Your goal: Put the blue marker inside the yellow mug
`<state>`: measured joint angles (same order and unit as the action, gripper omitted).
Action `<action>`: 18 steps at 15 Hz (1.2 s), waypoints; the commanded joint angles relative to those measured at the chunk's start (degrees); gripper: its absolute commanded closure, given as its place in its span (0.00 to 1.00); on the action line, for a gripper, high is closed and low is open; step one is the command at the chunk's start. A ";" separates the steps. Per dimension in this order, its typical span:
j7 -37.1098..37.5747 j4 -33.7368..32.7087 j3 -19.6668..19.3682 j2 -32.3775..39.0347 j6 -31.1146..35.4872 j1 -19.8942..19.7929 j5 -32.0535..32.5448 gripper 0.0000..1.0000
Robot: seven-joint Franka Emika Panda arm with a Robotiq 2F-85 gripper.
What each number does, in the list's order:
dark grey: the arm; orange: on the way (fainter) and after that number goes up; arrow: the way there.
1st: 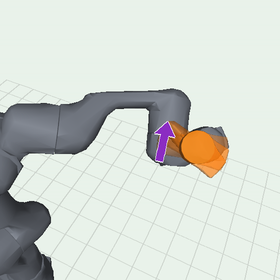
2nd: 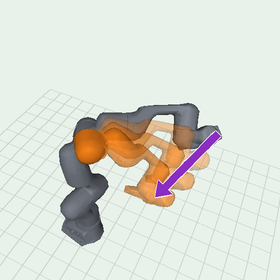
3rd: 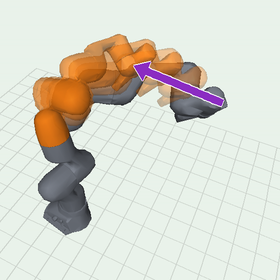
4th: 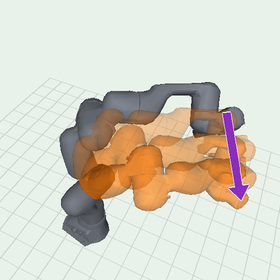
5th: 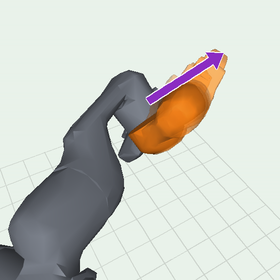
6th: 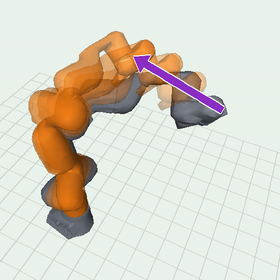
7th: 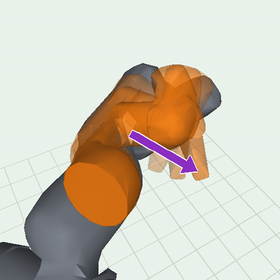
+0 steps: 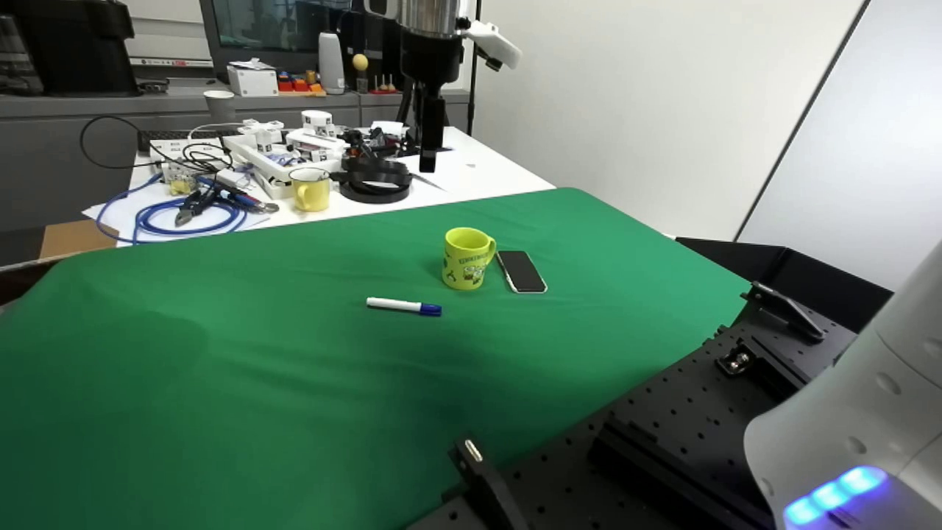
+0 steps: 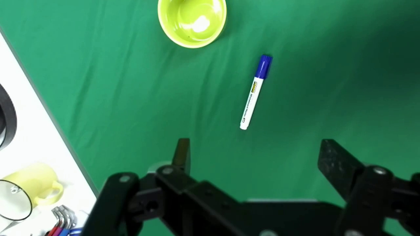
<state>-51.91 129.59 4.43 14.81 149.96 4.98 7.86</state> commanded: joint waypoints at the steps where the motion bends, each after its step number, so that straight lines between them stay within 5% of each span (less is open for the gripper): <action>1: 0.46 -0.10 1.36 0.02 -0.18 -1.35 0.62 0.00; 18: 6.51 -6.02 -0.80 23.73 14.66 -0.89 7.39 0.00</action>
<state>-48.34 126.85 4.45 34.53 163.47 3.83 12.42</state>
